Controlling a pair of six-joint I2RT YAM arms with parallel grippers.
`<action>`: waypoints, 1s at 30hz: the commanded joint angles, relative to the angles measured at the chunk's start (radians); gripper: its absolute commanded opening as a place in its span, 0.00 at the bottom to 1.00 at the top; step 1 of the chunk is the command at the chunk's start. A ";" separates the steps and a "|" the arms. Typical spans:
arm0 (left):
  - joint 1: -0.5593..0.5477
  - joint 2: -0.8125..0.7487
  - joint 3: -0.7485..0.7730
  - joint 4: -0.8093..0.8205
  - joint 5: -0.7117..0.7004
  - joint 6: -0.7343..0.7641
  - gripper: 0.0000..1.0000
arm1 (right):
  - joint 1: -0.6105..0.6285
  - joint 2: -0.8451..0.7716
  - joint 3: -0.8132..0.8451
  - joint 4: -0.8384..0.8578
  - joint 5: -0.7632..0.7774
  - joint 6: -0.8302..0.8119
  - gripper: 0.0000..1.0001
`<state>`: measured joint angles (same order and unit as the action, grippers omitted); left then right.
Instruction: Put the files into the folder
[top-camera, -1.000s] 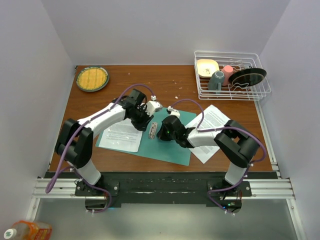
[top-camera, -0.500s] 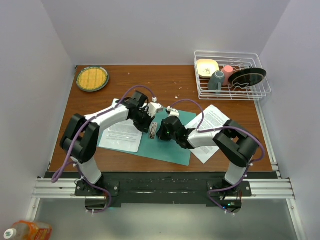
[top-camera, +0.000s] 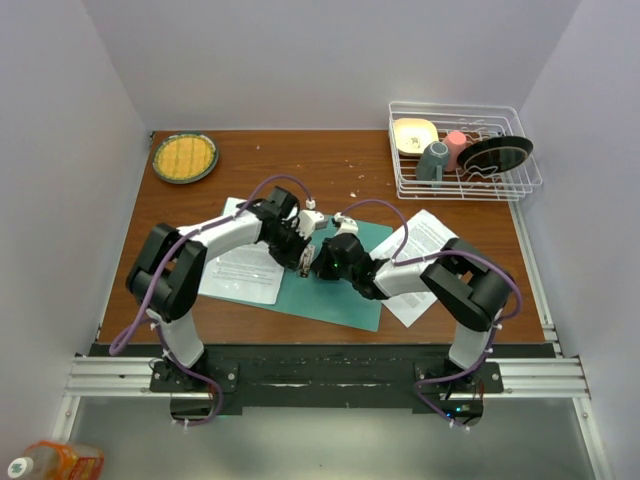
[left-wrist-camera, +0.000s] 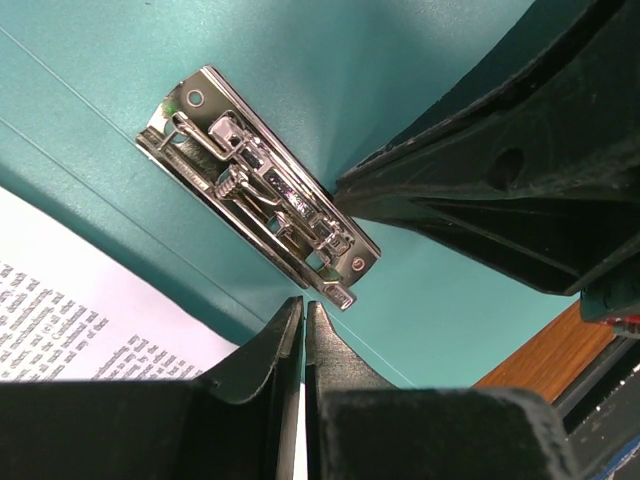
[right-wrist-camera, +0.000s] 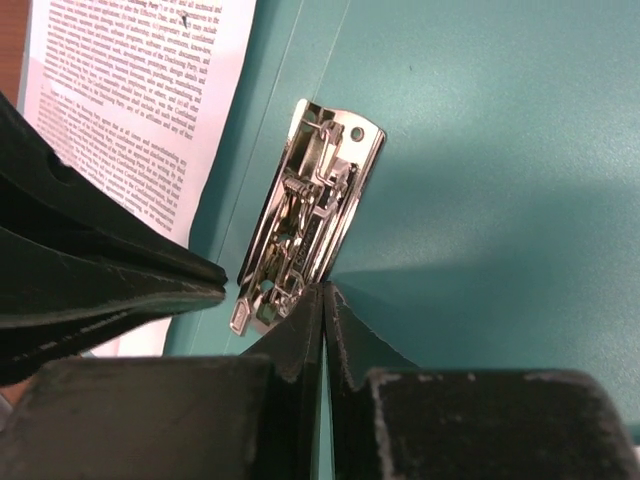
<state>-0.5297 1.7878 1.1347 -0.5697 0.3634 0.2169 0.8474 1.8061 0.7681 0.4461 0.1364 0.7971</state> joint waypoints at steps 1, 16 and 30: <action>-0.019 -0.002 -0.016 0.028 0.012 -0.019 0.09 | -0.005 0.055 -0.032 0.020 0.022 0.008 0.01; -0.026 0.041 -0.018 0.051 -0.029 -0.016 0.08 | -0.002 0.104 -0.093 0.060 0.012 0.065 0.00; -0.026 -0.077 0.050 -0.081 0.032 -0.010 0.01 | -0.002 0.093 -0.113 0.025 0.045 0.082 0.00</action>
<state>-0.5480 1.7729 1.1439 -0.6235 0.3538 0.2192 0.8433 1.8565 0.7002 0.6540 0.1417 0.8963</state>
